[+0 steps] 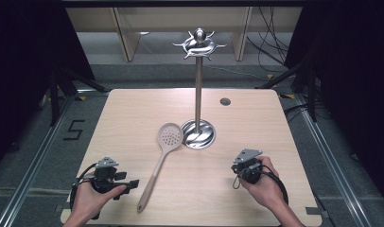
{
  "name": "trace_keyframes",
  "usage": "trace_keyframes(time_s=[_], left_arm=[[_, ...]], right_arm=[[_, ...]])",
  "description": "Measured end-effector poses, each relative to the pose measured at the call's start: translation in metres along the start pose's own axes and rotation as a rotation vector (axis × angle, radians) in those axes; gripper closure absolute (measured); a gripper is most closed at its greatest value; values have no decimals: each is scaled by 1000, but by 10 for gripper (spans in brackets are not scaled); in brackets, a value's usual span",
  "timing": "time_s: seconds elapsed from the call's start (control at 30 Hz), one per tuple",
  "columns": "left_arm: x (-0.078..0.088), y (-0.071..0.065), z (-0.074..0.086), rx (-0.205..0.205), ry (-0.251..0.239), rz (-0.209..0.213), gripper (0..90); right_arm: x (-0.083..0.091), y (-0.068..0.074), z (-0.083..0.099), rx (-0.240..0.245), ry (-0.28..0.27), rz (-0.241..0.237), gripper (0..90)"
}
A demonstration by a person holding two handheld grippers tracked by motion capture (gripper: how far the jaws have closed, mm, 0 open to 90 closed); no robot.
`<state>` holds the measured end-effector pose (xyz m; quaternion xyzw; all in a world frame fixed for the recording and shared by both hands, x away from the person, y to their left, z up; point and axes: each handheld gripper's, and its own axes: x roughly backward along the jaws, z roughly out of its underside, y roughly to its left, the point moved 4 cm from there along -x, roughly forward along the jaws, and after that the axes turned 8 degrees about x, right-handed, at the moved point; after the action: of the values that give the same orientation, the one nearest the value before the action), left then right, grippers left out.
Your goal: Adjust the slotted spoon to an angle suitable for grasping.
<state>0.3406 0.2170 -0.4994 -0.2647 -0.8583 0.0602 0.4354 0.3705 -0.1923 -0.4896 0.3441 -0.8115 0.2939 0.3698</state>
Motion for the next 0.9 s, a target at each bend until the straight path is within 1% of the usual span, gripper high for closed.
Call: trace_keyframes(time_s=[0.03,0.07,0.1,0.13,0.17,0.2,0.23,0.27,0.3,0.33,0.37,0.4,0.47,0.5,0.53,0.57,0.6,0.63,0.67,0.7,0.73,0.77,0.83,0.87,0.9], left_arm=[[0,0,0,0,0,0,338],[0,0,0,-4,21,-4,338],[0,-1,-1,-3,22,6,338],[0,-2,-1,-9,39,-2,340],[-1,-2,-1,-5,31,-11,346],[-1,-2,-1,-4,34,-12,361],[0,-3,-1,-3,37,1,367],[0,-4,-2,1,33,-1,367],[1,-5,-1,4,34,-2,373],[2,-5,-1,-7,43,-6,379],[3,-7,-1,-7,40,-5,389],[4,-10,-1,-20,41,4,415],[8,-19,-1,-36,50,24,512],[9,-25,-1,-47,47,33,571],[9,-31,-1,-68,50,49,616],[10,-38,-1,-93,54,66,659],[9,-45,-1,-112,47,85,712],[7,-51,-1,-130,59,93,763],[5,-57,0,-157,77,103,841],[2,-61,0,-179,93,99,872],[-1,-65,1,-214,114,97,888],[-4,-69,3,-233,143,107,888],[-13,-76,7,-246,185,102,890],[-16,-76,8,-276,223,104,890],[-18,-75,9,-310,264,96,890]], right_arm=[[0,0,0,0,0,0,879],[-1,0,0,2,-3,4,878],[-2,0,0,7,-3,3,875],[-2,1,0,0,6,0,870],[-2,1,0,6,4,-6,863],[-3,1,0,-4,0,-16,848],[-3,0,1,11,-2,-11,841],[-3,0,1,11,-2,-11,841],[-3,1,1,-13,2,-15,835],[-2,1,1,-26,8,-16,830],[-3,1,1,-30,4,-13,829],[-3,1,1,-31,5,-15,829],[-3,1,1,-22,5,-19,829],[-5,3,1,-39,-8,-5,829],[-3,3,1,-32,15,-28,829],[-6,3,1,-29,2,-14,829],[-4,4,1,-43,15,-28,829],[-5,4,1,-43,15,-27,828],[-5,5,0,-51,15,-30,824],[-5,5,0,-52,16,-32,822],[-7,6,0,-49,-1,-18,820],[-7,6,0,-49,-1,-18,820],[-8,6,0,-36,3,-28,815],[-8,6,0,-36,3,-28,814],[-8,6,0,-38,3,-29,811]])
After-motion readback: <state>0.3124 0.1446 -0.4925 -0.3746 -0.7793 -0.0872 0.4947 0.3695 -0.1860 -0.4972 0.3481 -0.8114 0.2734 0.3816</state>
